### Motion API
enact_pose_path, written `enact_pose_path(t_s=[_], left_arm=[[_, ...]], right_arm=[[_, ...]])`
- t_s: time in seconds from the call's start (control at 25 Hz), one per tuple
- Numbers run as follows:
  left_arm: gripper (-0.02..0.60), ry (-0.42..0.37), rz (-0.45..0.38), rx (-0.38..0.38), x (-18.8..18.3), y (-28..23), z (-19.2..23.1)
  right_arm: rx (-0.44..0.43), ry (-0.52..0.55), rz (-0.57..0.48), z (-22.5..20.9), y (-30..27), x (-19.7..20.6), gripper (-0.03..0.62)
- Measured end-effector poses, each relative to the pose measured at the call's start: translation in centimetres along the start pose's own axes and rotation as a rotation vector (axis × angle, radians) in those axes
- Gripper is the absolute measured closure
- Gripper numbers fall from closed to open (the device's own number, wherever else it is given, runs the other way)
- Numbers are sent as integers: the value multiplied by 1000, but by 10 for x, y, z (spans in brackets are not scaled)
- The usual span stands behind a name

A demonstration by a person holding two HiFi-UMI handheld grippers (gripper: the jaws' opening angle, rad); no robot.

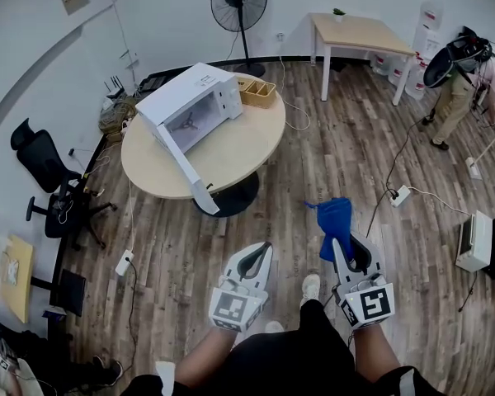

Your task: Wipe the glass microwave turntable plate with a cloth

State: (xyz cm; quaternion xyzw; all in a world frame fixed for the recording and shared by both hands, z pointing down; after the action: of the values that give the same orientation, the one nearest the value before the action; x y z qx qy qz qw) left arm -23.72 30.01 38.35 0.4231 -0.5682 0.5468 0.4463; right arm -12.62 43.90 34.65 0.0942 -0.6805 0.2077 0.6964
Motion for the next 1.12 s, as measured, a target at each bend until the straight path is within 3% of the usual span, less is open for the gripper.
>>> enact_pose_path(t_s=[0.68,1.12], left_arm=[[575,14,32,-108,-41,-144,59],[577,104,42,-223,-49,-211,92]], right_arm=[[-118,27,9,-113,-133,-19,522],[-270,-10,-5,-164,-207,-26,522]])
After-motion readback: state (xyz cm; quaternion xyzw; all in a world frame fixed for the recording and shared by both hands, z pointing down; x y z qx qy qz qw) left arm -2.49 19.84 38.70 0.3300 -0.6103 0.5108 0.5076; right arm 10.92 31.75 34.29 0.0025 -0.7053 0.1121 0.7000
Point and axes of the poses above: the fingertips, and each gripper's own axes: y backward along the fingers, z to its left, x out of its underside, the point moved 3 cm from there along y, backward along the fingers, and after that the axes turned 11 degrees about z, right-handed, at the moved point
